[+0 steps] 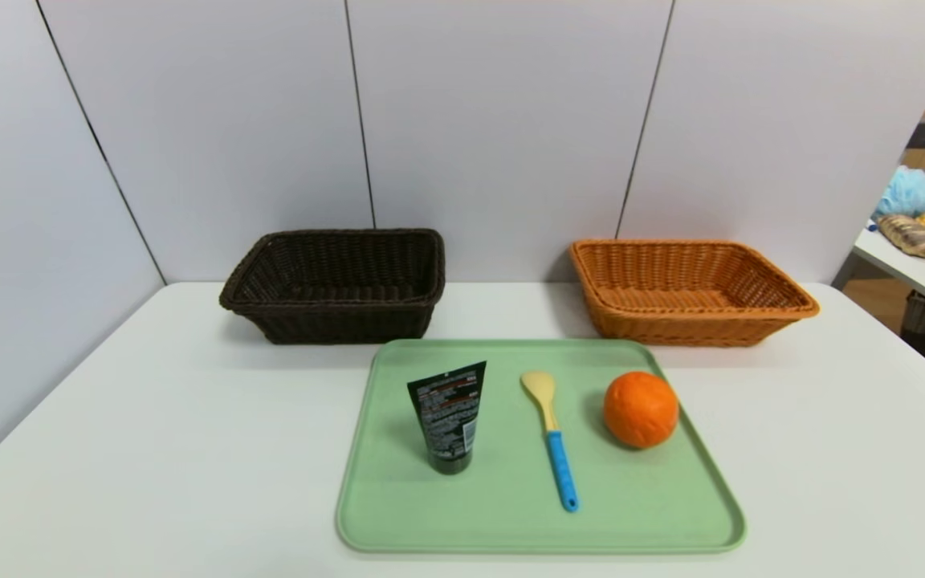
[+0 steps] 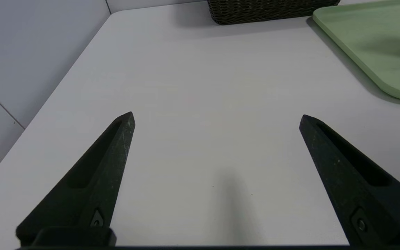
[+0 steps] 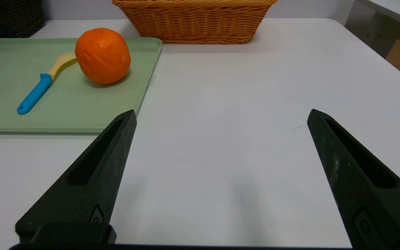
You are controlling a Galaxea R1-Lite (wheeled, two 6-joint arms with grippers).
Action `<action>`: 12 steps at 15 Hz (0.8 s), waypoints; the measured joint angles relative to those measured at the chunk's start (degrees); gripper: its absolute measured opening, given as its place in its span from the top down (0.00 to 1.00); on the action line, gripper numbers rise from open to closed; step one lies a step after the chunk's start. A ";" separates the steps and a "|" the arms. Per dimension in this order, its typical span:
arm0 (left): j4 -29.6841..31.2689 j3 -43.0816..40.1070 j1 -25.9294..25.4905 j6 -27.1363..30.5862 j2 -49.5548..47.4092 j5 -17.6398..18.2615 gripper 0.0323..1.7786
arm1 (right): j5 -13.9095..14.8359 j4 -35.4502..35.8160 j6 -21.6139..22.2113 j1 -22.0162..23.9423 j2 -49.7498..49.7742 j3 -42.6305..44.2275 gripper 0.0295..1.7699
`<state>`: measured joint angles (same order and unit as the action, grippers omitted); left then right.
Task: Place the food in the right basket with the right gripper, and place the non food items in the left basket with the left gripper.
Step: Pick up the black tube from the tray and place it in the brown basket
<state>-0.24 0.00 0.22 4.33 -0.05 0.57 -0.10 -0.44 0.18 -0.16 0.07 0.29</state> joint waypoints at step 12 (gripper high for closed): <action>0.13 0.07 0.02 0.74 0.00 0.39 0.05 | -0.34 0.06 -0.02 0.00 0.00 1.28 0.04</action>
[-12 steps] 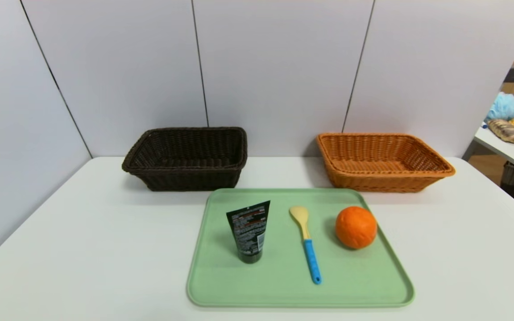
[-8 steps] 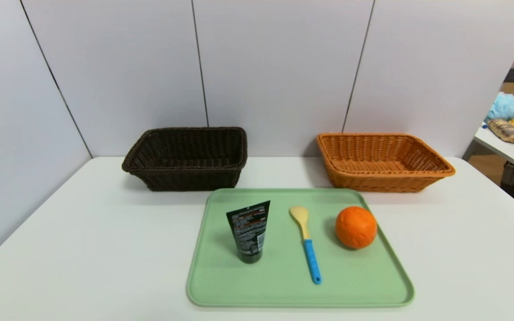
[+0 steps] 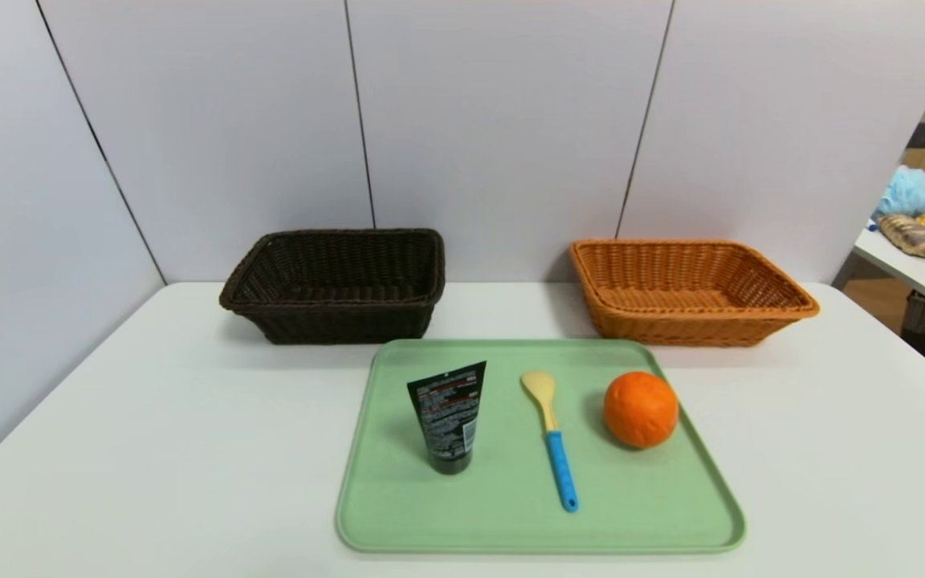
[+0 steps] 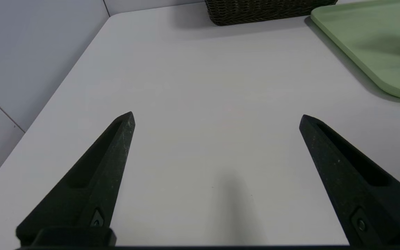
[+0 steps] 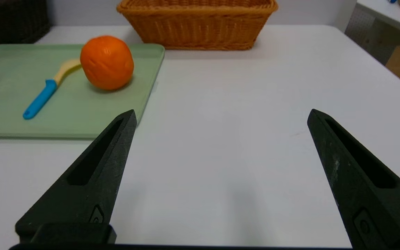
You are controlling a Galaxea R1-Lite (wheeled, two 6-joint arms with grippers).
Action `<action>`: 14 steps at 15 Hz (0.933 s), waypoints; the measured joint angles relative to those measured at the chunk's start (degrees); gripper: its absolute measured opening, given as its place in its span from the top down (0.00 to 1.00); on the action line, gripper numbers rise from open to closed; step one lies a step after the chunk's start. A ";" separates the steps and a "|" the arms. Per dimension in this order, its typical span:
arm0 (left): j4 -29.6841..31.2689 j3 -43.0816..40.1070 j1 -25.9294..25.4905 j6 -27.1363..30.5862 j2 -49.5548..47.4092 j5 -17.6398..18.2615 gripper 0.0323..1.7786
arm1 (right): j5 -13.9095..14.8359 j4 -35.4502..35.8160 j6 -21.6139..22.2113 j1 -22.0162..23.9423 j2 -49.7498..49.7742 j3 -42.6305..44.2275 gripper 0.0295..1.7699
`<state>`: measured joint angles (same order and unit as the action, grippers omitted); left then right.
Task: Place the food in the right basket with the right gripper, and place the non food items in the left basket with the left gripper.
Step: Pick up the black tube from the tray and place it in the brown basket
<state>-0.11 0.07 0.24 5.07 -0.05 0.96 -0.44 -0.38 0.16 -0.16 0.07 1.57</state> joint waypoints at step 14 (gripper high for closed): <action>-15.70 29.83 1.01 0.33 26.20 1.99 0.05 | -5.86 -11.43 0.26 -1.22 -25.89 23.76 0.04</action>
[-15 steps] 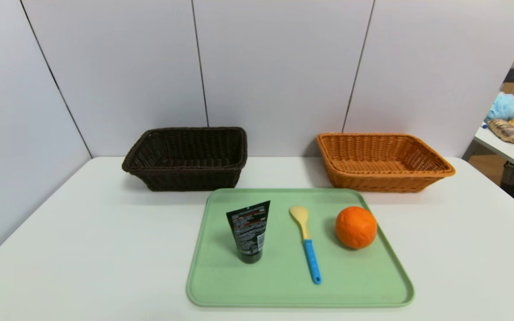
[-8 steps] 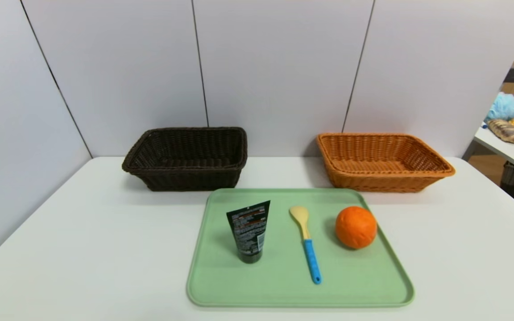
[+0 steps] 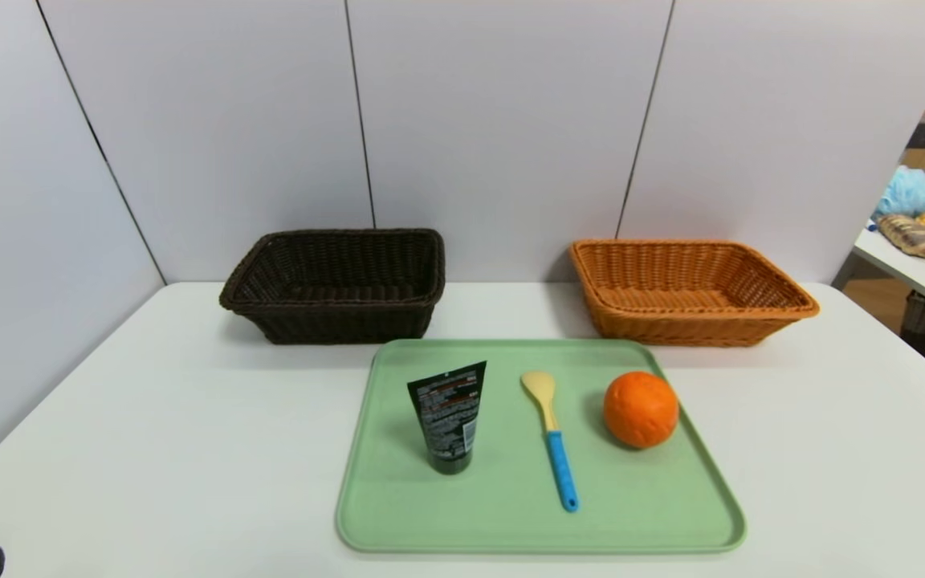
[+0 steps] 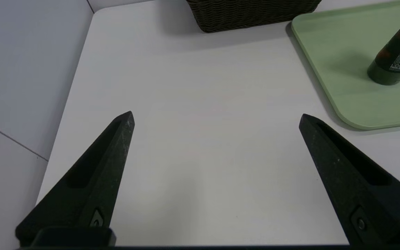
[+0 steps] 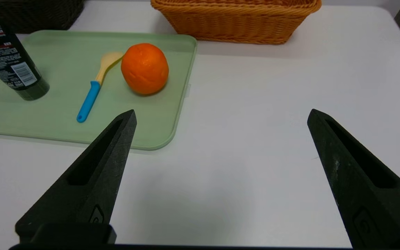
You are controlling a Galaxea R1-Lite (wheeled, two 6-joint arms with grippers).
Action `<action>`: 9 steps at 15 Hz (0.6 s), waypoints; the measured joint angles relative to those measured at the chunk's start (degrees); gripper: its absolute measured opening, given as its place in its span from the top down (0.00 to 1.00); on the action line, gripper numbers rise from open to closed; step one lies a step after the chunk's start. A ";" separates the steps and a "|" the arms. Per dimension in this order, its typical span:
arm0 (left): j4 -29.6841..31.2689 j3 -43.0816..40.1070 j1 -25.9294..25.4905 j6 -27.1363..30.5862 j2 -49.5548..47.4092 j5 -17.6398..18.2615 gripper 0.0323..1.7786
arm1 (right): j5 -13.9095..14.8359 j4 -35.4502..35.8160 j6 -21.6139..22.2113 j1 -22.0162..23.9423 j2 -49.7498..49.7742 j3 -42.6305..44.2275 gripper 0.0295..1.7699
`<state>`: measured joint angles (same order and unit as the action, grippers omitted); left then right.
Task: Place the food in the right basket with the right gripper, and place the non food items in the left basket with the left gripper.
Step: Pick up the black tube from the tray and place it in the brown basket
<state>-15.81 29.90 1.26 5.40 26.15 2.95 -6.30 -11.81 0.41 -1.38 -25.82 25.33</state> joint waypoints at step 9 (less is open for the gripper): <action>10.00 10.39 0.15 2.95 30.77 14.60 0.05 | -3.15 -3.62 -0.55 -1.79 -25.53 9.86 0.04</action>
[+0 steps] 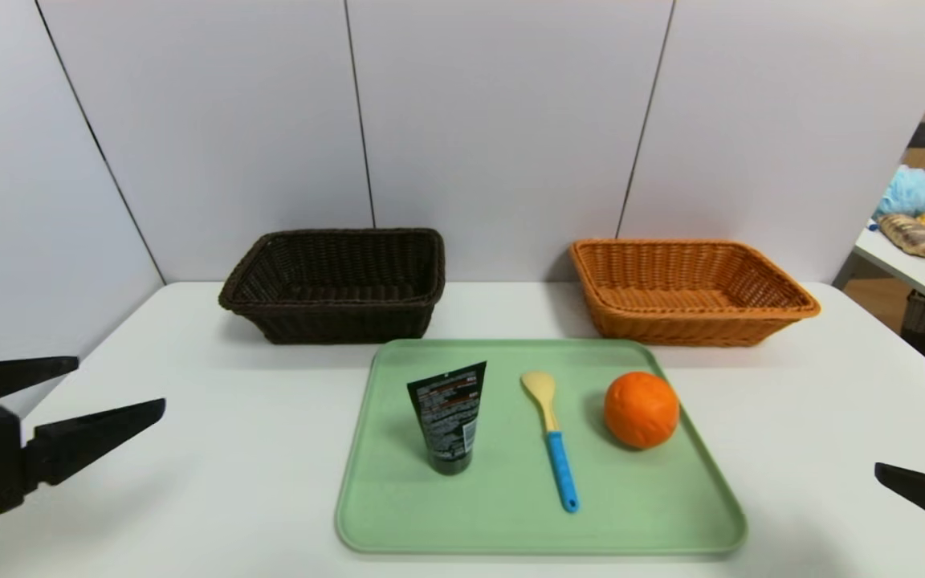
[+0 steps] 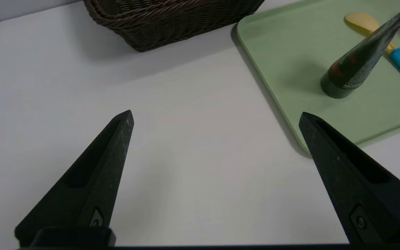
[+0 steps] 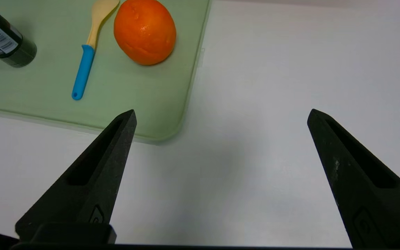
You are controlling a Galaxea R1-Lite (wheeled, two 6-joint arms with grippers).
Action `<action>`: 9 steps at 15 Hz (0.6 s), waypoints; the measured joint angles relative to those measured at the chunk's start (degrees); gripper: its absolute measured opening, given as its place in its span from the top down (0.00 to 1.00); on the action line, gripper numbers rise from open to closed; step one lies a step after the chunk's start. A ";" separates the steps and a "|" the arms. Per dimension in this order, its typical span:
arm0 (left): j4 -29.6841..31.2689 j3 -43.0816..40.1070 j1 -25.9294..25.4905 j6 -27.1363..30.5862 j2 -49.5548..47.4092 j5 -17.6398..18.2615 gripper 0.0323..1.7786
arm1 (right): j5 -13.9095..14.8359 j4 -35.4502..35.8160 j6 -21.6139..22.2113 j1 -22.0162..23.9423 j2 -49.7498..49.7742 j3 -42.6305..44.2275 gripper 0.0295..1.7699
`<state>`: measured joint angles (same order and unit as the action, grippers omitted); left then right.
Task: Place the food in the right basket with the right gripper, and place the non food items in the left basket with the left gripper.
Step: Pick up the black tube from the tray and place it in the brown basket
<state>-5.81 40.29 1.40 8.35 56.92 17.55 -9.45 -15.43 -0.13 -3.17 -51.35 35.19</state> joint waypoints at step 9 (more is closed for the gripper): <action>15.90 -1.65 11.39 0.44 18.13 10.09 0.05 | -12.85 0.41 -5.38 -2.56 -9.73 1.38 0.04</action>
<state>10.08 38.64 12.79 8.79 75.05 27.65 -22.30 -15.02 -5.51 -5.73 -61.07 36.57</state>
